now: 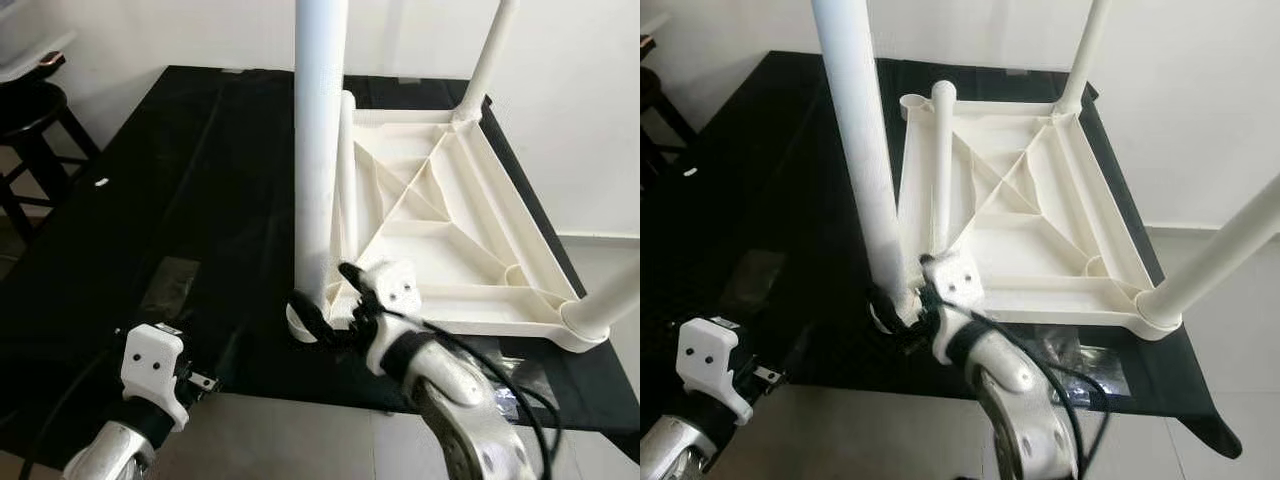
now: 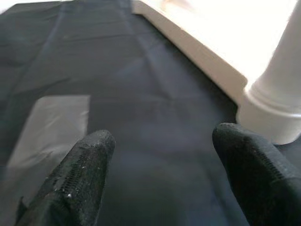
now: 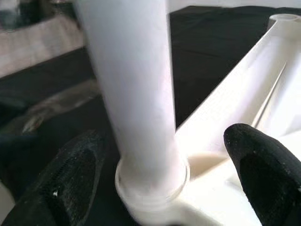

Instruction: Building children table

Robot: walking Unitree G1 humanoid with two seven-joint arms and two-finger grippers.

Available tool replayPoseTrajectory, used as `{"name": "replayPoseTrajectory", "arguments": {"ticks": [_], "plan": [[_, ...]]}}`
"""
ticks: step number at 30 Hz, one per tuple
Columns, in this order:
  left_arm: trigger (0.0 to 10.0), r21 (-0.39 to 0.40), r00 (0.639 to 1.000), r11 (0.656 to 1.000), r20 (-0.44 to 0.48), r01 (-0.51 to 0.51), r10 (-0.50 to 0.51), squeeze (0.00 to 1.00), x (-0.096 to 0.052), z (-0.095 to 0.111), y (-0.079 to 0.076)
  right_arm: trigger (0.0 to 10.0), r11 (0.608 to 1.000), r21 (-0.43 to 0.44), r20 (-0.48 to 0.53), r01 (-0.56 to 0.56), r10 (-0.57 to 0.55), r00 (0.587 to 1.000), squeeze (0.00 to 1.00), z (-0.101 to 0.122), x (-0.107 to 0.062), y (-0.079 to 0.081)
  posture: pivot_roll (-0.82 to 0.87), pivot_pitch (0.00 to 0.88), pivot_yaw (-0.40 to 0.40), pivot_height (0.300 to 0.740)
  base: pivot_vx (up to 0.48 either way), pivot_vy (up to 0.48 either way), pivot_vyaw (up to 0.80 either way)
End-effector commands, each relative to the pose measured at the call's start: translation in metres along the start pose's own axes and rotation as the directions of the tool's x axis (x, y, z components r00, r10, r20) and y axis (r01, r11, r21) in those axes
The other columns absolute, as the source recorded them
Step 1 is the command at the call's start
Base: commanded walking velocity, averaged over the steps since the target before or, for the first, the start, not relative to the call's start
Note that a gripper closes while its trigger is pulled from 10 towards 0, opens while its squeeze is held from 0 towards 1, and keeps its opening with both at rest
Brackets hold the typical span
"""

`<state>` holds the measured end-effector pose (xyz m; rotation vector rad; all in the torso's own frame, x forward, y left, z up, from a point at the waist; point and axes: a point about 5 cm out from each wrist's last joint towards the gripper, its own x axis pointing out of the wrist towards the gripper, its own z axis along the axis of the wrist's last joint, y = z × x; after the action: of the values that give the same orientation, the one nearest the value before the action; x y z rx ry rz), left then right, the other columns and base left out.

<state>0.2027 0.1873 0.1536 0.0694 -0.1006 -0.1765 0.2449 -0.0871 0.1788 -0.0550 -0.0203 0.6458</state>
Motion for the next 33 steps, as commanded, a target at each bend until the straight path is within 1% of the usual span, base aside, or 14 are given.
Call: {"name": "replayPoseTrajectory", "arguments": {"ticks": [1, 2, 3, 7, 9, 12, 14, 20, 24, 26, 28, 30, 32, 33], "plan": [[10.0, -0.038, 0.996, 0.996, -0.056, -0.075, 0.072, 0.0, -0.008, -0.009, 0.005, 10.0, 0.997, -0.029, -0.013, 0.066, -0.066, 0.998, 0.0, -0.004, -0.011, -0.005, -0.05, 0.163, -0.016, 0.74, 0.0, 0.0, 0.0], [10.0, -0.054, 0.993, 0.993, -0.065, -0.101, 0.098, 0.0, -0.012, -0.01, 0.006, 10.0, 0.991, -0.063, -0.021, 0.117, -0.119, 0.993, 0.0, -0.006, -0.015, -0.011, -0.05, 0.161, -0.016, 0.74, 0.0, 0.0, 0.0], [10.0, -0.054, 0.993, 0.993, -0.065, -0.101, 0.098, 0.0, -0.012, -0.01, 0.006, 10.0, 0.991, -0.063, -0.021, 0.117, -0.119, 0.993, 0.0, -0.006, -0.015, -0.011, -0.05, 0.161, -0.016, 0.74, 0.0, 0.0, 0.0], [10.0, -0.063, 0.99, 0.99, -0.081, -0.122, 0.117, 0.0, -0.019, -0.012, 0.002, 10.0, 0.966, -0.154, -0.07, 0.21, -0.222, 0.972, 0.0, -0.016, -0.025, -0.023, -0.05, 0.155, -0.019, 0.74, 0.0, 0.0, 0.0], [10.0, -0.061, 0.99, 0.991, -0.085, -0.118, 0.113, 0.0, -0.02, -0.012, 0.0, 10.0, 0.962, -0.158, -0.09, 0.223, -0.239, 0.967, 0.0, -0.02, -0.026, -0.025, -0.05, 0.154, -0.019, 0.74, 0.0, 0.0, 0.0], [10.0, -0.067, 0.988, 0.99, -0.099, -0.125, 0.118, 0.0, -0.021, -0.016, -0.002, 10.0, 0.961, -0.124, -0.119, 0.248, -0.262, 0.958, 0.0, -0.026, -0.025, -0.03, -0.05, 0.143, -0.022, 0.74, 0.0, 0.0, 0.0], [10.0, -0.071, 0.988, 0.99, -0.104, -0.119, 0.112, 0.0, -0.018, -0.018, -0.003, 10.0, 0.963, -0.1, -0.13, 0.249, -0.261, 0.957, 0.0, -0.03, -0.023, -0.033, -0.05, 0.14, -0.026, 0.74, 0.0, -0.48, 0.0], [10.0, -0.07, 0.99, 0.991, -0.099, -0.111, 0.104, 0.0, -0.015, -0.017, -0.004, 10.0, 0.966, -0.119, -0.125, 0.228, -0.242, 0.962, 0.0, -0.03, -0.022, -0.032, -0.06, 0.134, -0.028, 0.74, 0.0, -0.48, 0.0], [10.0, -0.075, 0.989, 0.99, -0.099, -0.116, 0.108, 0.0, -0.014, -0.017, -0.005, 10.0, 0.975, -0.133, -0.106, 0.175, -0.19, 0.976, 0.0, -0.028, -0.021, -0.027, -0.06, 0.125, -0.025, 0.74, 0.0, -0.48, 0.0], [10.0, -0.078, 0.99, 0.991, -0.096, -0.111, 0.103, 0.0, -0.012, -0.017, -0.006, 10.0, 0.991, -0.111, -0.093, 0.074, -0.085, 0.992, 0.0, -0.027, -0.021, -0.019, -0.07, 0.121, -0.026, 0.74, 0.0, -0.48, 0.0], [10.0, -0.078, 0.99, 0.991, -0.096, -0.111, 0.103, 0.0, -0.012, -0.017, -0.006, 10.0, 0.991, -0.111, -0.093, 0.074, -0.085, 0.992, 0.0, -0.027, -0.021, -0.019, -0.07, 0.121, -0.026, 0.74, 0.0, -0.48, 0.0], [10.0, -0.081, 0.991, 0.991, -0.093, -0.105, 0.097, 0.0, -0.011, -0.017, -0.007, 10.0, 0.995, -0.086, -0.083, -0.043, 0.036, 0.996, 0.0, -0.025, -0.021, -0.01, -0.07, 0.117, -0.027, 0.74, 0.0, -0.48, 0.0], [10.0, -0.081, 0.991, 0.991, -0.092, -0.103, 0.095, 0.0, -0.011, -0.017, -0.007, 10.0, 0.993, -0.082, -0.08, -0.081, 0.074, 0.994, 0.0, -0.025, -0.021, -0.007, -0.07, 0.117, -0.027, 0.74, 0.0, -0.48, 0.0], [10.0, -0.082, 0.991, 0.991, -0.092, -0.101, 0.094, 0.0, -0.01, -0.018, -0.006, 10.0, 0.988, -0.076, -0.076, -0.133, 0.127, 0.989, 0.0, -0.024, -0.021, -0.002, -0.07, 0.114, -0.028, 0.74, 0.0, -0.48, 0.0]]}}
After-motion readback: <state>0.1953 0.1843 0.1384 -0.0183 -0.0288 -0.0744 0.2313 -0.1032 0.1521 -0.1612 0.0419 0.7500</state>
